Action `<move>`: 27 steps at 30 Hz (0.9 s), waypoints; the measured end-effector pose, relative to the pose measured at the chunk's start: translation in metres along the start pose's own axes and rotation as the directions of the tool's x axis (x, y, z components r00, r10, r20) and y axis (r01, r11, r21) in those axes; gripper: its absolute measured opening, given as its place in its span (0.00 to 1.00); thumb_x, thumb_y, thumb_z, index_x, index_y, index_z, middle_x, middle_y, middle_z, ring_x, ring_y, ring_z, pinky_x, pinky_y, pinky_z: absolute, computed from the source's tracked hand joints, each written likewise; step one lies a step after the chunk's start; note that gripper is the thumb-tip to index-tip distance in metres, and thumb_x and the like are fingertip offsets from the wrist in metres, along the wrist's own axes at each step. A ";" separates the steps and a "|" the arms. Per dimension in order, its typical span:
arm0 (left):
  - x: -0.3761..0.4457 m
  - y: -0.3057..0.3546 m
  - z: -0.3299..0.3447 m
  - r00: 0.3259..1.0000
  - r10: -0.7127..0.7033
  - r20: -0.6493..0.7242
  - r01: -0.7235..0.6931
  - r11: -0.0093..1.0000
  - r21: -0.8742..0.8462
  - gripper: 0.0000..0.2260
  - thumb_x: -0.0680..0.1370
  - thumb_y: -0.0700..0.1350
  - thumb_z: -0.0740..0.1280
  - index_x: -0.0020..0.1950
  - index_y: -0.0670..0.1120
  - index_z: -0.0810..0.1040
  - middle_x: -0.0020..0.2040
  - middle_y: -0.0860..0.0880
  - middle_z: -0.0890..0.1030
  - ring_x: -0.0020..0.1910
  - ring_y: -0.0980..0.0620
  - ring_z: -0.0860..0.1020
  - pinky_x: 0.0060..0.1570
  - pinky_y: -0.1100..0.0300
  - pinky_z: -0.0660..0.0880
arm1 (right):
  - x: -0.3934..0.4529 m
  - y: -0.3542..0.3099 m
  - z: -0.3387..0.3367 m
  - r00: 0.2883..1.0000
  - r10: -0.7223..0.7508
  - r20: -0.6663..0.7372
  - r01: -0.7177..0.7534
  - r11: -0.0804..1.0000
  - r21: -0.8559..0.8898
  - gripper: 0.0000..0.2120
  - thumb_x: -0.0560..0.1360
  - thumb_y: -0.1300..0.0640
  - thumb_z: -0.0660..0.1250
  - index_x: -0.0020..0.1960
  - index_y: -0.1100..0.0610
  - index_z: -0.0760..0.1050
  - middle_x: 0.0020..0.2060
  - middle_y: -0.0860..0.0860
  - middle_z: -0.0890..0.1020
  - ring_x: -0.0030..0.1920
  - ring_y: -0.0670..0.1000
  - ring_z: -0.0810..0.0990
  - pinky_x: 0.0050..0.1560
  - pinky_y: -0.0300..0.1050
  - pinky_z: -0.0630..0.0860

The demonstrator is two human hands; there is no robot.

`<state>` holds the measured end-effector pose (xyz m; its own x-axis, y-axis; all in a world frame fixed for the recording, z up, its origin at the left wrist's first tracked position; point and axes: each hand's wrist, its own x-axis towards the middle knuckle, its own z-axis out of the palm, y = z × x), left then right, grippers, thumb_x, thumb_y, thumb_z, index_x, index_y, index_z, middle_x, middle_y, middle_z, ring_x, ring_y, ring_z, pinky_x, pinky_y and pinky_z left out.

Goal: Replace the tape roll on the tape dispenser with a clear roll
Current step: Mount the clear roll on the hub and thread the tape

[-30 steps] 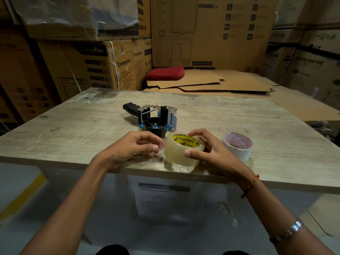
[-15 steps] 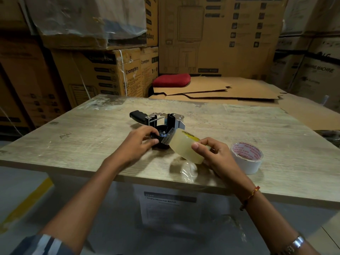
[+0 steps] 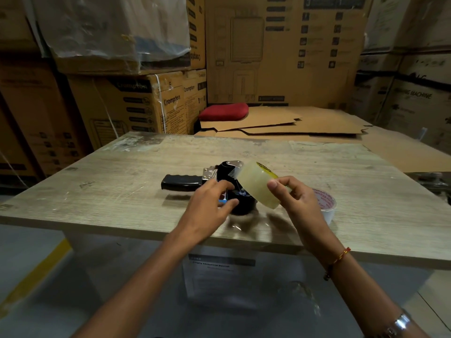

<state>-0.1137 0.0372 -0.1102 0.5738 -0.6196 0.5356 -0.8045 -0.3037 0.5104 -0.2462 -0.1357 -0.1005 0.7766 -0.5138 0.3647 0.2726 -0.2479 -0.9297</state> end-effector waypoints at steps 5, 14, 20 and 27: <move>0.018 -0.015 -0.029 0.975 0.006 -0.224 0.034 0.984 0.172 0.12 0.80 0.50 0.67 0.59 0.46 0.80 0.56 0.50 0.77 0.56 0.51 0.74 0.55 0.54 0.74 | 0.000 0.001 -0.001 1.000 -0.013 -0.008 0.013 0.998 -0.067 0.22 0.69 0.42 0.72 0.50 0.59 0.80 0.48 0.55 0.83 0.44 0.47 0.80 0.37 0.36 0.76; 0.016 -0.056 -0.042 0.984 -0.147 0.105 0.092 0.910 0.405 0.22 0.80 0.59 0.63 0.72 0.53 0.71 0.66 0.52 0.76 0.64 0.50 0.69 0.65 0.50 0.63 | 0.018 0.012 0.016 0.997 -0.071 -0.007 0.066 0.954 -0.291 0.27 0.63 0.29 0.73 0.50 0.48 0.77 0.55 0.48 0.78 0.55 0.50 0.79 0.54 0.54 0.82; -0.005 -0.049 -0.038 0.999 -0.040 0.033 0.020 0.877 0.480 0.20 0.79 0.56 0.67 0.69 0.53 0.73 0.60 0.53 0.77 0.59 0.49 0.71 0.58 0.51 0.69 | 0.028 0.011 0.023 0.993 -0.116 -0.002 0.101 0.870 -0.483 0.25 0.66 0.34 0.73 0.52 0.51 0.77 0.55 0.48 0.75 0.56 0.48 0.76 0.52 0.45 0.81; -0.013 -0.038 -0.041 0.999 -0.023 0.031 0.006 0.881 0.473 0.22 0.77 0.59 0.68 0.68 0.52 0.74 0.57 0.53 0.77 0.56 0.51 0.71 0.49 0.56 0.73 | 0.029 0.011 0.029 0.994 -0.110 -0.010 0.081 0.787 -0.611 0.29 0.65 0.29 0.68 0.52 0.51 0.74 0.56 0.48 0.72 0.54 0.46 0.74 0.43 0.32 0.73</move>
<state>-0.0841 0.0865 -0.1089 0.5872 -0.6346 0.5025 -0.7781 -0.6137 0.1342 -0.2042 -0.1292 -0.1014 0.7363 -0.4915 0.4652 -0.0698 -0.7389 -0.6702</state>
